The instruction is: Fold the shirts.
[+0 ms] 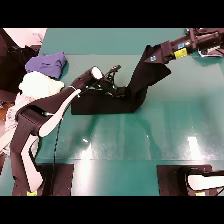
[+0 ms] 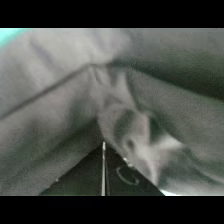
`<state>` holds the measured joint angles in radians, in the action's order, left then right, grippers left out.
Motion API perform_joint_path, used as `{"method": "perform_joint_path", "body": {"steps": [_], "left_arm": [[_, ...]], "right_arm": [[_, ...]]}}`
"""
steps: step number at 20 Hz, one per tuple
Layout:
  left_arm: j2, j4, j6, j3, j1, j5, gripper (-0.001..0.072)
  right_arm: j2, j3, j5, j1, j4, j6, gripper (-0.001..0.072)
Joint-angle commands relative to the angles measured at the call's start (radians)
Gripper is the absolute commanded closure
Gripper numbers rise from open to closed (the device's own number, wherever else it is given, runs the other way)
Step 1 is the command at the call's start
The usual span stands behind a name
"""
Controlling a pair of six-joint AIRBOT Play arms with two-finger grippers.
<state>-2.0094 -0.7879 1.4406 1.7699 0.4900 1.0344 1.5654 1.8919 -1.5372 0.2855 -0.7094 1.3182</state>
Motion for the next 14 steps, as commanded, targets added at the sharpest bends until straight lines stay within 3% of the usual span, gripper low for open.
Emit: {"method": "perform_joint_path", "body": {"steps": [1, 7, 14], "left_arm": [[0.029, -0.072, 0.000, 0.051, -0.045, 0.120, 0.0681], [0.265, -0.277, -0.010, 0.056, -0.248, 0.210, 0.0681], [0.511, -0.288, -0.045, 0.056, -0.562, 0.319, 0.0680]], "right_arm": [[0.027, 0.003, 0.009, 0.049, 0.002, 0.001, 0.0697], [0.099, 0.003, 0.089, 0.195, 0.006, -0.025, 0.0697], [0.311, 0.077, 0.458, 0.491, 0.011, -0.128, 0.0690]]}}
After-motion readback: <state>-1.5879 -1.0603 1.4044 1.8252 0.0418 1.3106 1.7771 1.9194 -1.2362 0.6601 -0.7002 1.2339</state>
